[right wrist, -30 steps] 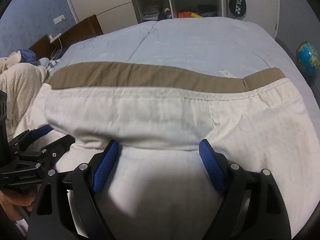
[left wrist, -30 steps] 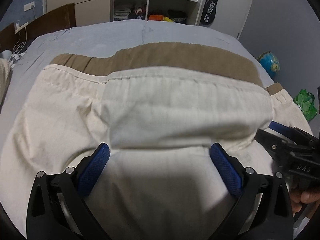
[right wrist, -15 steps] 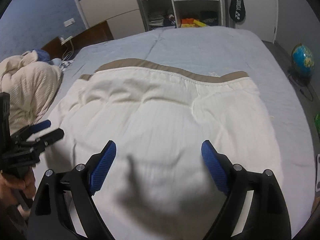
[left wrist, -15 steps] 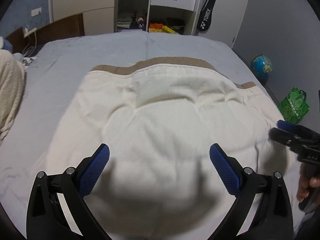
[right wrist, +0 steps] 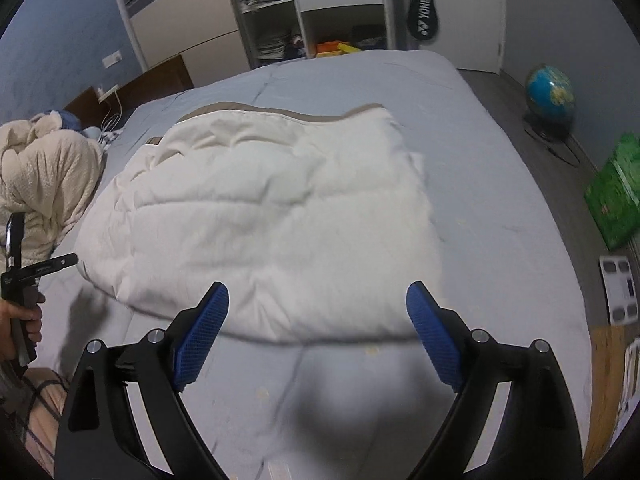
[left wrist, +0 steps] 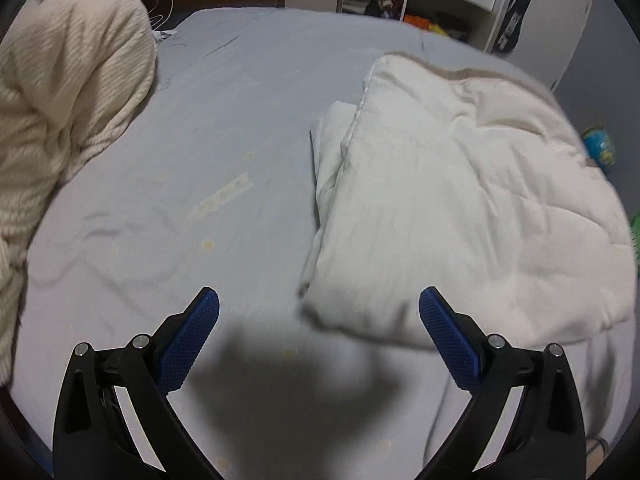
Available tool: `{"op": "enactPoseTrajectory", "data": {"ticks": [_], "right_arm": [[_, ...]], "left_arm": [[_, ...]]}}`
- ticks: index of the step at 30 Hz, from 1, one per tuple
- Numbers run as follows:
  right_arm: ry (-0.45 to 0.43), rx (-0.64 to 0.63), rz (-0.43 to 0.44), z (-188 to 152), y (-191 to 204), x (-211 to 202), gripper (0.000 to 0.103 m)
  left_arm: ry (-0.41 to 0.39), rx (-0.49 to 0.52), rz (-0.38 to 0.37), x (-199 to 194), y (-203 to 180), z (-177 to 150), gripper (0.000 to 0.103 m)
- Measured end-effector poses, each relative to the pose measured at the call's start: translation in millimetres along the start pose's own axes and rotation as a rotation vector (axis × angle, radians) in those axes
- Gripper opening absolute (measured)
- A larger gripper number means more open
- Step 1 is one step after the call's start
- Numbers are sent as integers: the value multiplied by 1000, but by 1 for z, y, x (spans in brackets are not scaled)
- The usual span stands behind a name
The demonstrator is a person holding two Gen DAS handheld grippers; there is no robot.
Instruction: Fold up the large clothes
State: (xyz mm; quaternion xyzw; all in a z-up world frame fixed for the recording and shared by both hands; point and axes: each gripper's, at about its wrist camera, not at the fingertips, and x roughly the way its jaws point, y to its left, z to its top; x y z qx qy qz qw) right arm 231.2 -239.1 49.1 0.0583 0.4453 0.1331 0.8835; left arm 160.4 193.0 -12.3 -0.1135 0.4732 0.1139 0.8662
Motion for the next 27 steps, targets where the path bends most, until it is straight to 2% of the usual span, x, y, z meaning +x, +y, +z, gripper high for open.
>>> {"op": "enactPoseTrajectory", "data": {"ticks": [6,10,17,24,27], "right_arm": [[-21,41,-8,-42,-7,-31,86],[-34,44,-16,-65,-4,-47,87],[-69,62,-11,-94,11,-76,87],[-75,-12,1,-114,36,-93,89],[-92,-55,-14,-121,48,-98,94]], "left_arm": [[-94,-1,-135,-52,-11,-36,96],[-135,16,-188,-79,-26,-58,96],[-227,95,-214,-117,-49,-96,96],[-252,85,-198,-131,-50,-120,96],[-266,71,-186,-133,-47,-125,97]]}}
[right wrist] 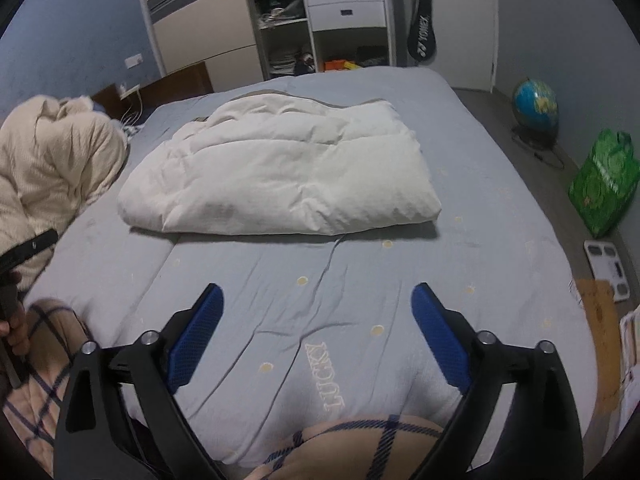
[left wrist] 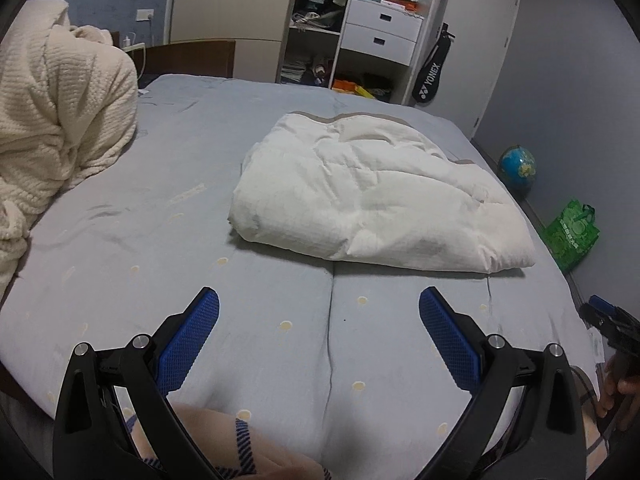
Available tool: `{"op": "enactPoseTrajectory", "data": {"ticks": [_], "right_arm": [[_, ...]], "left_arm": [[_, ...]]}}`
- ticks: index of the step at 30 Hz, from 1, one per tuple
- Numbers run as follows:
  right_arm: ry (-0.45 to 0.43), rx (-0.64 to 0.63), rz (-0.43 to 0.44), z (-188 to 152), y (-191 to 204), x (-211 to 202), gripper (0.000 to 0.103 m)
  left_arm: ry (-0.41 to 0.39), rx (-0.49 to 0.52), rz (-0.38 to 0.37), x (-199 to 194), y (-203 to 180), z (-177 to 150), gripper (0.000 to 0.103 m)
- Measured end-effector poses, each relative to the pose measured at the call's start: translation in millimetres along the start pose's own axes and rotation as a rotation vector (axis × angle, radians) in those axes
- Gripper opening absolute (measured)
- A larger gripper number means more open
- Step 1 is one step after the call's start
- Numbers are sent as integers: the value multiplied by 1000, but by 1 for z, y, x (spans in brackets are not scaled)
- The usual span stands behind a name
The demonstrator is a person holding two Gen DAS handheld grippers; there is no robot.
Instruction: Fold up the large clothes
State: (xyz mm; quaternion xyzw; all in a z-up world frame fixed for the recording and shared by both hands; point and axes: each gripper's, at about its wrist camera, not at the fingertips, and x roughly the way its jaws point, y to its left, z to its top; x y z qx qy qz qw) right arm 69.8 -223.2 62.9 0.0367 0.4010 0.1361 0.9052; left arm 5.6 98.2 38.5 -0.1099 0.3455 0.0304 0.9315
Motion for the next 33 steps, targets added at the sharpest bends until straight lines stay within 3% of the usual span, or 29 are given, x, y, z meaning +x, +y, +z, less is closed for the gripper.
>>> {"op": "enactPoseTrajectory", "data": {"ticks": [11,33], "right_arm": [[-22,-47,-53,-10,12,-5,94],[-20,-22,-52,-10,7,-3,94]], "left_arm": [[8,101,8,5,-18,-6,97],[26,140,10,8,-27,-10,97]]}}
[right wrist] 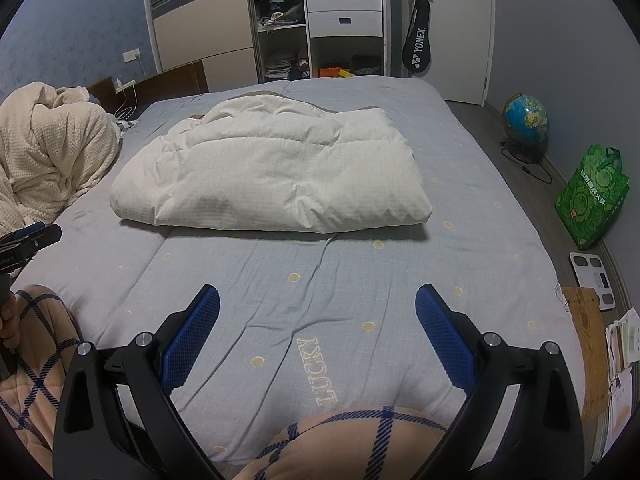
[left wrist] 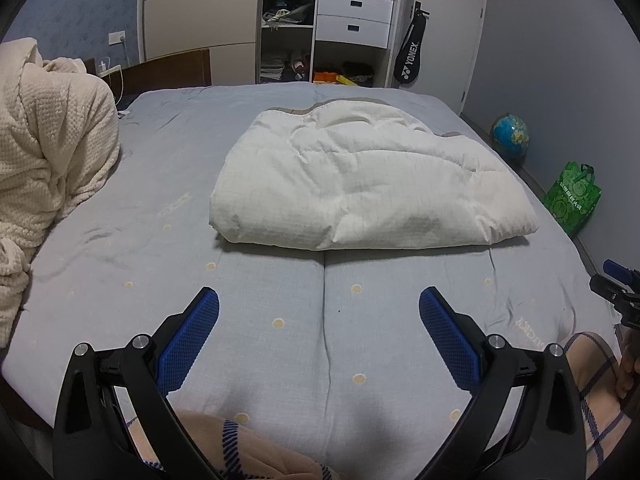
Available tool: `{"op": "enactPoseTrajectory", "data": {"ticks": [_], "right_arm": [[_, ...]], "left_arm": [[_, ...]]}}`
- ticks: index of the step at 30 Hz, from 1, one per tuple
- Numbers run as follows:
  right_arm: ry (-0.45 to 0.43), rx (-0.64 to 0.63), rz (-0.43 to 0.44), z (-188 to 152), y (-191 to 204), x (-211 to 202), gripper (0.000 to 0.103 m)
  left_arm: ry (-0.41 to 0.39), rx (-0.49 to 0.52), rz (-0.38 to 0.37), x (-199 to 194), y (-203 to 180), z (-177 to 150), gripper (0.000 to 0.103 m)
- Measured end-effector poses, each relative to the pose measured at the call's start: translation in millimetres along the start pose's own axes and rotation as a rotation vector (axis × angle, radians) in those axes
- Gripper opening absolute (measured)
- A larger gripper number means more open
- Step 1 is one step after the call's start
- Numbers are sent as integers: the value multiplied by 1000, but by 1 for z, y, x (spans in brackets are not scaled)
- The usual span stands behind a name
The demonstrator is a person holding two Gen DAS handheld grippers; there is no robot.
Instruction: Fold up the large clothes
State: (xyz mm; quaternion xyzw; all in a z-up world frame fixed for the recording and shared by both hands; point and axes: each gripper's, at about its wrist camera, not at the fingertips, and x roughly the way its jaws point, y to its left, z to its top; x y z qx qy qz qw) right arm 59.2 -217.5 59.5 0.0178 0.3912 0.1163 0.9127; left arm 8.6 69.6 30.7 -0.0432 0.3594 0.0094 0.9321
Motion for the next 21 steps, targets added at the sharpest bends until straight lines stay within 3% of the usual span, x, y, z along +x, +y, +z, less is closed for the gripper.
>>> {"op": "enactPoseTrajectory", "data": {"ticks": [21], "right_arm": [[7,-7,-5,-2,0,2,94]], "left_arm": [[3,-9,-2,1,0,0,97]]}}
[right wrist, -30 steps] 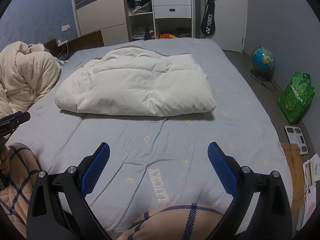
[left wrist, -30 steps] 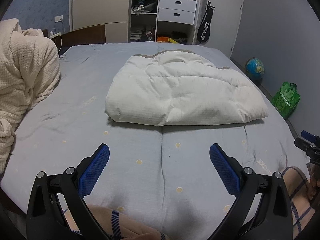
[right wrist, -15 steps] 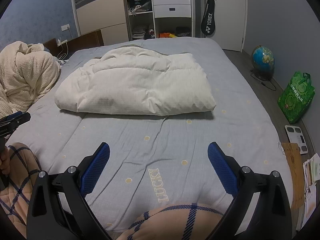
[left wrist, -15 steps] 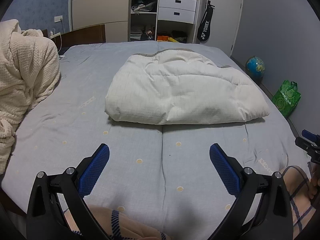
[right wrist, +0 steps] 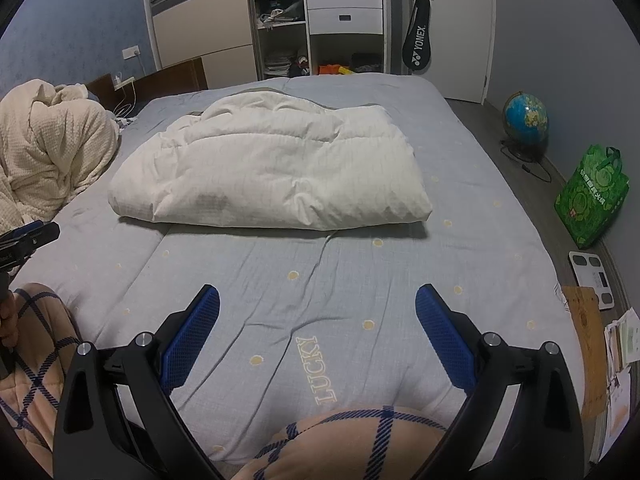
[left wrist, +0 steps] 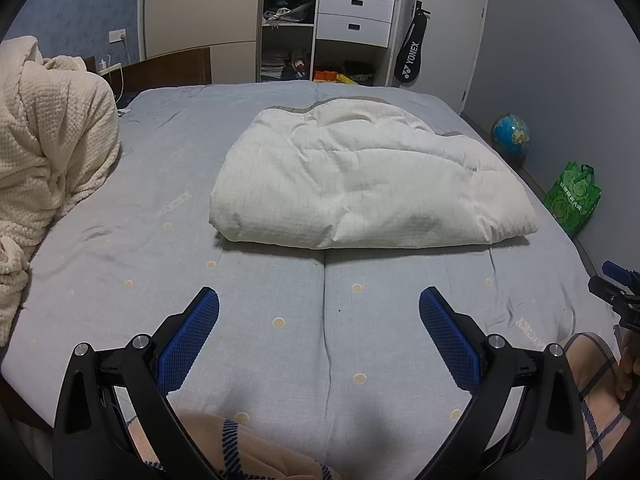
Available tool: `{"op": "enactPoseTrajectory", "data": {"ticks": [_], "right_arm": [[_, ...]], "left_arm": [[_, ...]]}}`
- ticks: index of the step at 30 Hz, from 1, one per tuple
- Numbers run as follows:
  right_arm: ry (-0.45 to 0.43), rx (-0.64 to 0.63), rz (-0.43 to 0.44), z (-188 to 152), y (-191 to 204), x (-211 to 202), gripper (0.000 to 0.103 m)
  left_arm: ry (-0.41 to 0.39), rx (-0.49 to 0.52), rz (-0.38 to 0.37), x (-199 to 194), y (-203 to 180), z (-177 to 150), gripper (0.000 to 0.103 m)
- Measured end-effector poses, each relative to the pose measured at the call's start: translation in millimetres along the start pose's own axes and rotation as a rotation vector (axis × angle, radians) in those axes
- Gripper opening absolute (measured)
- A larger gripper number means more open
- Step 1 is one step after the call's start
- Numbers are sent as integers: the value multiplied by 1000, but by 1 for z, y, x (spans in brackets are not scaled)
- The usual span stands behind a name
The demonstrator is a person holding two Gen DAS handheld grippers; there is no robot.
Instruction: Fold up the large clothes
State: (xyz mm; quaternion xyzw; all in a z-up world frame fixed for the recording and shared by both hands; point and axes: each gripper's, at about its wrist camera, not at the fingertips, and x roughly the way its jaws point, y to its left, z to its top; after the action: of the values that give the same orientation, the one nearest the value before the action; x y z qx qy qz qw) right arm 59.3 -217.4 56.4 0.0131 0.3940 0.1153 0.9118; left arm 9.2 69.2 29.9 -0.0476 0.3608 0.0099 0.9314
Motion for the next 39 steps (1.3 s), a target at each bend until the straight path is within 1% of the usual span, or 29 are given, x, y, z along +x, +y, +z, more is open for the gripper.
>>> {"op": "enactPoseTrajectory", "data": {"ticks": [39], "right_arm": [[1,0,0,0,0,-1,94]], "left_arm": [[-5,-6,-5,0,0,0,97]]}}
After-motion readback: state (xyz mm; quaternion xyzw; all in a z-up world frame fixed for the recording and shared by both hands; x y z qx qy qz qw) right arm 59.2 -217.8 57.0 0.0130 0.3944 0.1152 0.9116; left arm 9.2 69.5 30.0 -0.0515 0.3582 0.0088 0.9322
